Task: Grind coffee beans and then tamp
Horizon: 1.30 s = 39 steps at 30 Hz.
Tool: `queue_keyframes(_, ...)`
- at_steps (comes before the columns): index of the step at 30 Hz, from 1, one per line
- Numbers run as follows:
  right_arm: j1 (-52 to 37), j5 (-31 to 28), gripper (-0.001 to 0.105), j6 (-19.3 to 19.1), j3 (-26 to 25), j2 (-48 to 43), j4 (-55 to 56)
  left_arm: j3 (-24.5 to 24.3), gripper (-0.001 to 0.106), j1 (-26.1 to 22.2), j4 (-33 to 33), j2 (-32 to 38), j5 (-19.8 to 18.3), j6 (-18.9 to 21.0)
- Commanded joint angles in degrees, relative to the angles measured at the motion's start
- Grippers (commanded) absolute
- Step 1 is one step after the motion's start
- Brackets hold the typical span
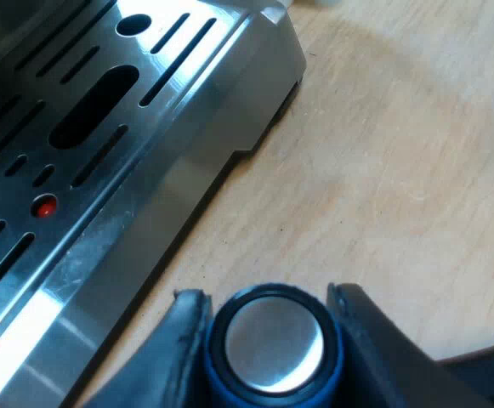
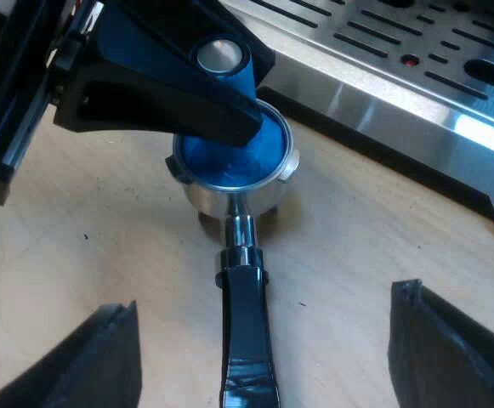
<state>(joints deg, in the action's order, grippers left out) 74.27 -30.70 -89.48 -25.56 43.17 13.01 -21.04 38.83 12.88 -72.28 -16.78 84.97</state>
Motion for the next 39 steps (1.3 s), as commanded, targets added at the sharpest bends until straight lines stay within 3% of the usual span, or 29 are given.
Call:
queue_keyframes(1, -0.07, -0.34, 0.063, -0.32, -0.09, -0.39, -0.33, 1.67, 0.024, 0.32, -6.10, -0.96, 0.68, -0.32)
queue_keyframes(22, -0.07, -0.34, 0.063, -0.32, -0.09, -0.39, -0.33, 0.53, 0.024, 0.32, -5.15, -1.81, 0.25, 0.10)
queue_keyframes(39, -0.07, -0.34, 0.063, -0.32, -0.09, -0.39, -0.33, 0.04, 0.024, 0.32, -1.84, 12.05, 0.26, 0.10)
